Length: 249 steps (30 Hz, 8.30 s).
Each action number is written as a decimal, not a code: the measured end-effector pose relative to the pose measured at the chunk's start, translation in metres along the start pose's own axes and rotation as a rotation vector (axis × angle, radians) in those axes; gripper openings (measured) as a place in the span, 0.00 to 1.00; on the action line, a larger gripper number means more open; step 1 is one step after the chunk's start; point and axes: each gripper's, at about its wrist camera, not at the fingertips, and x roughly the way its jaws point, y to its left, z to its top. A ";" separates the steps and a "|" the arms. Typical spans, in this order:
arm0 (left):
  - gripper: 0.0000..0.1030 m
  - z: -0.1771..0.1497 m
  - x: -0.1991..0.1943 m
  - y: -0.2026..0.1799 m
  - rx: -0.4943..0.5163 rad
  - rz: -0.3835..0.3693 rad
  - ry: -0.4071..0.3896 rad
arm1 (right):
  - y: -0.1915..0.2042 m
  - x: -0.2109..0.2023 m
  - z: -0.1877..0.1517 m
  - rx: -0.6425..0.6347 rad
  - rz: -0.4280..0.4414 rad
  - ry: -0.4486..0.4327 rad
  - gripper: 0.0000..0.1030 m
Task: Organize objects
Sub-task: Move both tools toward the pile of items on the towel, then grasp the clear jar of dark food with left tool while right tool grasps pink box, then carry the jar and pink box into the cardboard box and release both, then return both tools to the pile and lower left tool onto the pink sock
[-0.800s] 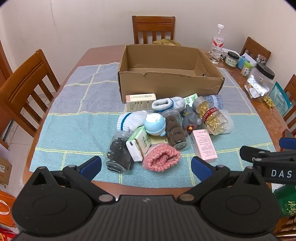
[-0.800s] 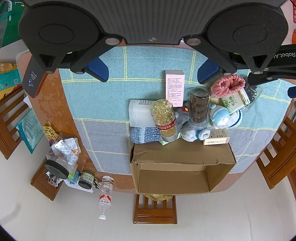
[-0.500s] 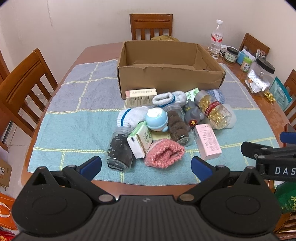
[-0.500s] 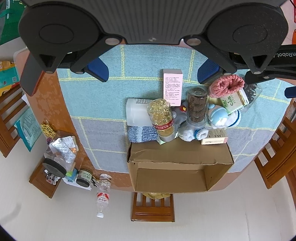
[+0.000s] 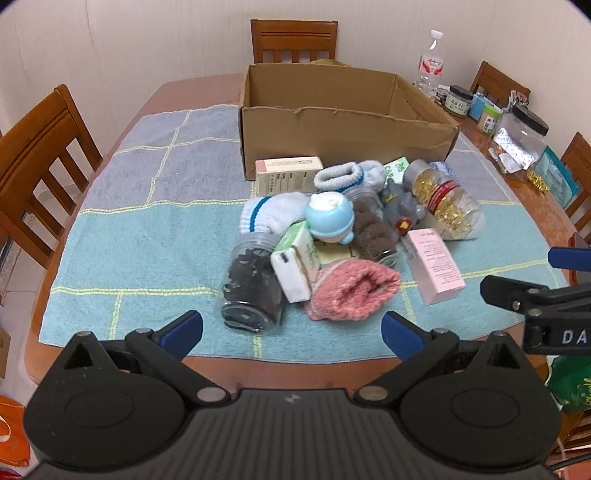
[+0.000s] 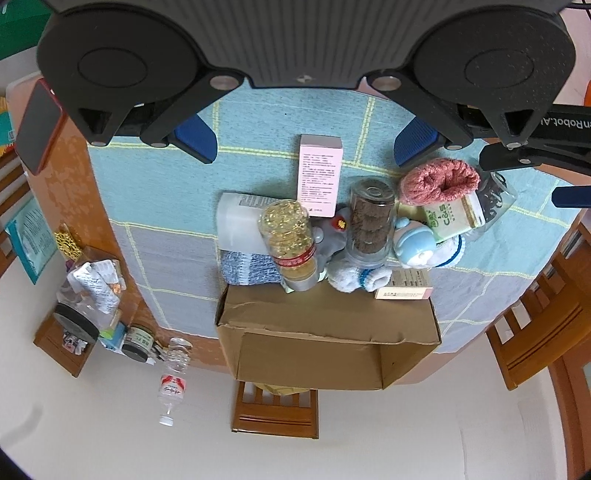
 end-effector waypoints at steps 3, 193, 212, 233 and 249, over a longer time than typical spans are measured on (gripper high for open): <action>0.99 -0.003 0.005 0.007 0.012 -0.006 0.008 | 0.002 0.005 -0.001 -0.001 0.012 0.004 1.00; 0.96 0.160 0.042 0.006 -0.008 0.015 -0.095 | -0.060 0.080 0.153 -0.227 0.291 -0.086 1.00; 0.96 0.057 0.008 -0.008 0.049 -0.065 -0.084 | -0.058 0.082 0.060 -0.058 0.106 0.050 1.00; 0.96 0.025 0.028 -0.045 0.027 -0.035 -0.002 | -0.103 0.125 0.070 -0.055 0.084 0.097 1.00; 0.96 0.014 0.070 -0.055 0.277 -0.155 0.054 | -0.112 0.121 0.068 -0.088 0.220 0.081 1.00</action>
